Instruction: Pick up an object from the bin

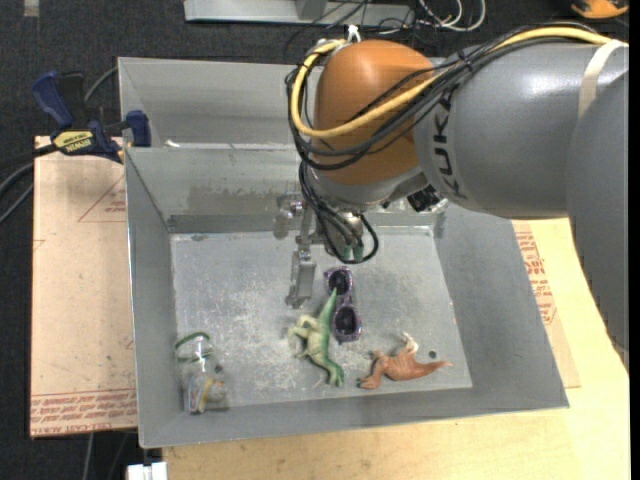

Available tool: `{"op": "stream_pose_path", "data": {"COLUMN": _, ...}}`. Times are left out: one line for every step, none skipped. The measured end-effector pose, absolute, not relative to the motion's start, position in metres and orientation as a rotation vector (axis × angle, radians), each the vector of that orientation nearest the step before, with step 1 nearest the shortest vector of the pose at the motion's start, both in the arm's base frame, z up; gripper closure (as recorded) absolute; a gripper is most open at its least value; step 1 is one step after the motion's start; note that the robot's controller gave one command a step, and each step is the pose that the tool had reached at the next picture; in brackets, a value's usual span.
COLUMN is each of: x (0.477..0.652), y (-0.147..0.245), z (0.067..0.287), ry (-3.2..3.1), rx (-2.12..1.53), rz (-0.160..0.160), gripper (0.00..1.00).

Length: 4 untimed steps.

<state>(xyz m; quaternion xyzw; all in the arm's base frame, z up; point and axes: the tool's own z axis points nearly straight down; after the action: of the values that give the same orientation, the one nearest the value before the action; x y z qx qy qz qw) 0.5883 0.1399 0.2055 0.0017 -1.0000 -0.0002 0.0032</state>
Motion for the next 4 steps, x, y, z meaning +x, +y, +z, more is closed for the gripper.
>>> {"op": "stream_pose_path", "data": {"x": 0.59, "y": 0.139, "z": 0.21, "ry": -3.143, "rx": 0.0, "rz": -0.002, "gripper": 0.0}}
{"op": "stream_pose_path", "data": {"x": 0.582, "y": 0.081, "z": 0.142, "ry": -3.129, "rx": -0.055, "rz": 0.003, "gripper": 0.0}}
{"op": "stream_pose_path", "data": {"x": 0.585, "y": 0.057, "z": 0.094, "ry": -3.141, "rx": -0.046, "rz": -0.003, "gripper": 0.0}}
{"op": "stream_pose_path", "data": {"x": 0.591, "y": 0.037, "z": 0.076, "ry": -3.12, "rx": -0.113, "rz": -0.002, "gripper": 0.0}}
